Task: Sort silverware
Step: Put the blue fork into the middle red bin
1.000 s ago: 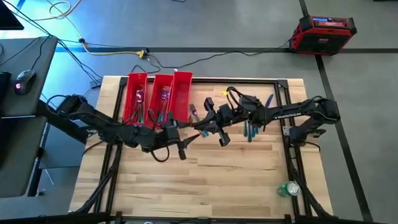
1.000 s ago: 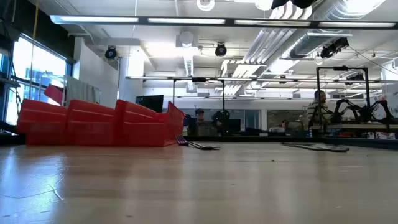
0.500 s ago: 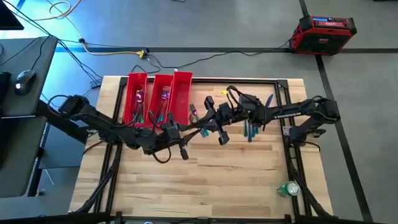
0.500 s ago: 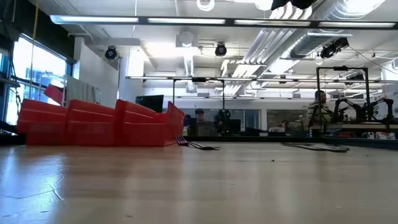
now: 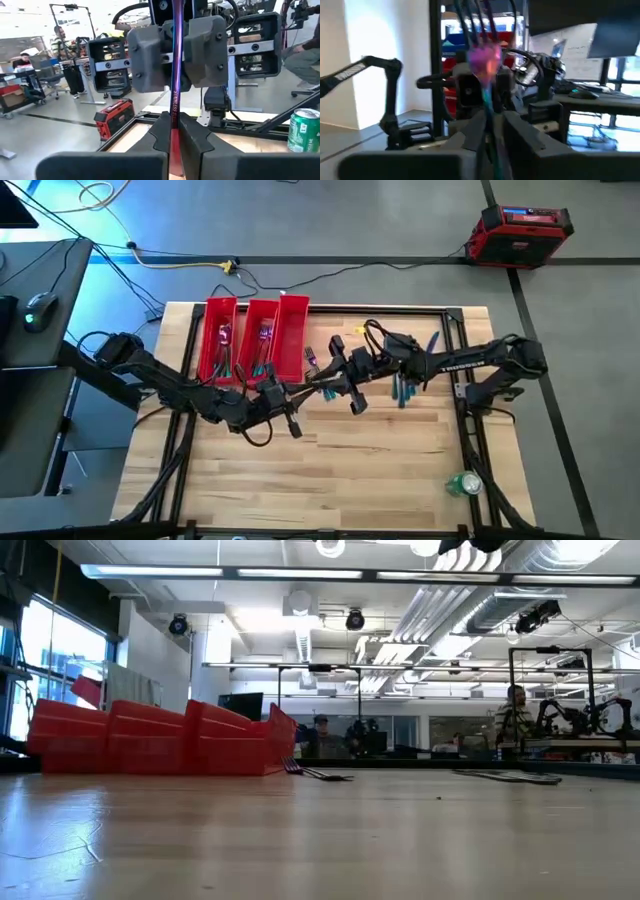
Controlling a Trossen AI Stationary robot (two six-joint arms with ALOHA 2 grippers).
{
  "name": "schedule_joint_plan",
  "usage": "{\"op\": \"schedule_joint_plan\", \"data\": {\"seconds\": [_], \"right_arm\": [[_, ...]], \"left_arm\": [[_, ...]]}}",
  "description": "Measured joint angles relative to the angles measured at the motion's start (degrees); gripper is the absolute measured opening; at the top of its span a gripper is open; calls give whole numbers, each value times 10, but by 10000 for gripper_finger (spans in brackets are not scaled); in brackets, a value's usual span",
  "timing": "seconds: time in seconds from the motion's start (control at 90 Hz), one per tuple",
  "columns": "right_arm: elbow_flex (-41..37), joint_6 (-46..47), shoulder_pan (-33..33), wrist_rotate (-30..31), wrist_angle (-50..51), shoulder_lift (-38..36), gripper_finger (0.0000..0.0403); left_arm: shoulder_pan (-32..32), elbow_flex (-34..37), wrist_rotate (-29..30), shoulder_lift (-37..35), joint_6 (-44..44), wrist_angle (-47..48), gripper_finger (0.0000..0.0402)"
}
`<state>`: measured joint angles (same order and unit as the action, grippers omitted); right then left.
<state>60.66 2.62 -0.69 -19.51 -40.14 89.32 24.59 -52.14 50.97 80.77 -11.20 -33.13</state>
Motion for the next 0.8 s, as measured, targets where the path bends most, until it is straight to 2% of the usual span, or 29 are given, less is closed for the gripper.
{"op": "schedule_joint_plan", "data": {"seconds": [0.156,0.267,0.333,0.5,0.589,0.667,0.733,0.8], "right_arm": [[0,-22,-1,31,37,-4,160],[0,-40,-4,38,101,-34,213],[0,-42,-5,77,148,-66,233],[0,-77,2,185,279,-140,247],[0,-82,16,220,311,-170,246],[0,-83,27,241,334,-177,244],[0,-83,39,254,350,-175,244],[0,-85,47,263,351,-167,243]], "left_arm": [[5,0,10,-2,0,2,0],[14,0,52,-18,2,27,0],[20,0,89,-37,11,50,1],[25,-8,141,-118,31,141,2],[9,-17,151,-168,65,227,2],[-28,-21,151,-208,127,327,2],[-76,-22,124,-241,211,437,2],[-143,-23,56,-271,322,543,1]]}}
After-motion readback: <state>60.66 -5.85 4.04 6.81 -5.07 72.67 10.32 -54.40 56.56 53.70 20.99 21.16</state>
